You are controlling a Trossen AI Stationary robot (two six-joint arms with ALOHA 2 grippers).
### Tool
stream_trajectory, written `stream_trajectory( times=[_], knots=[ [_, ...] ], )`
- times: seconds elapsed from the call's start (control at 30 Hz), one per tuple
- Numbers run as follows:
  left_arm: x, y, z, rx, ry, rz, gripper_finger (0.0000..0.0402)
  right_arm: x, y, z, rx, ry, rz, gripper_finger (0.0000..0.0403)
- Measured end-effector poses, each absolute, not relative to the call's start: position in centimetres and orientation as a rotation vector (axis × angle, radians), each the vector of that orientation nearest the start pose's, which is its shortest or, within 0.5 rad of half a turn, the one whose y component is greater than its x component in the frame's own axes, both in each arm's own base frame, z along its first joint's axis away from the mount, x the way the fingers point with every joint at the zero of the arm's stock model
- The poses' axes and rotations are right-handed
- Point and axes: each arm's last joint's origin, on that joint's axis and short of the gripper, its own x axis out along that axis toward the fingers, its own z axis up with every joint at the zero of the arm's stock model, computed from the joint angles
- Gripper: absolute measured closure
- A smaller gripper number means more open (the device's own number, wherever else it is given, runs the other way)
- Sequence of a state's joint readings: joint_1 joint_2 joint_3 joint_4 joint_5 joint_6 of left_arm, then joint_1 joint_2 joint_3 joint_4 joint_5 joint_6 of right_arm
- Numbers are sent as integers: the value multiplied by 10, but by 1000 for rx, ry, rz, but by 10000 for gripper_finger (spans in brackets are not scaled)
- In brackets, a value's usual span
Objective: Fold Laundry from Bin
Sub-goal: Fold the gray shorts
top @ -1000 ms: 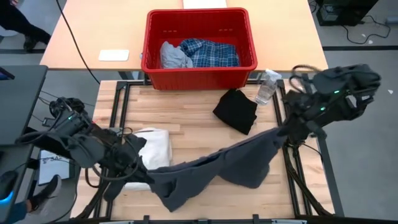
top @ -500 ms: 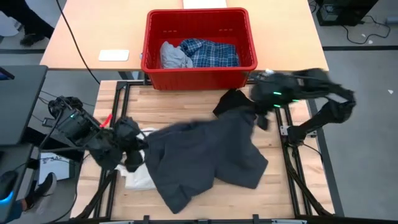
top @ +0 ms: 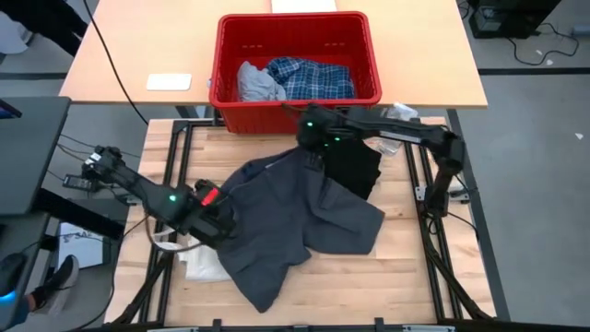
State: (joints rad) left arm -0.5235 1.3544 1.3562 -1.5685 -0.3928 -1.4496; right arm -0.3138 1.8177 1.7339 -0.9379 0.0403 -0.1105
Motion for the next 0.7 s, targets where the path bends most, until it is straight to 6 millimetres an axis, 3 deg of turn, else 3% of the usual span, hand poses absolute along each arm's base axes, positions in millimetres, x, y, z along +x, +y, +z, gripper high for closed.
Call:
stream_trajectory(
  times=[0.13, 0.23, 0.33, 0.43, 0.53, 0.6, 0.7],
  knots=[
    [180, -92, 300, -552, 1193, 959, 390, 385, -141, 281, 62, 1052, -249, 382],
    [177, -92, 286, -592, 1249, 1018, 390, 391, -150, 265, 109, 1062, -213, 331],
    [176, -93, 281, -622, 1265, 1026, 390, 390, -149, 269, 169, 1039, -187, 262],
    [177, -93, 283, -623, 1261, 1015, 390, 381, -140, 289, 251, 999, -220, 201],
    [178, -94, 285, -585, 1276, 966, 390, 367, -116, 325, 306, 915, -283, 167],
    [179, -94, 287, -546, 1294, 923, 389, 360, -87, 345, 298, 848, -301, 162],
    [179, -94, 287, -473, 1328, 855, 383, 355, -31, 355, 306, 769, -315, 166]
  ],
)
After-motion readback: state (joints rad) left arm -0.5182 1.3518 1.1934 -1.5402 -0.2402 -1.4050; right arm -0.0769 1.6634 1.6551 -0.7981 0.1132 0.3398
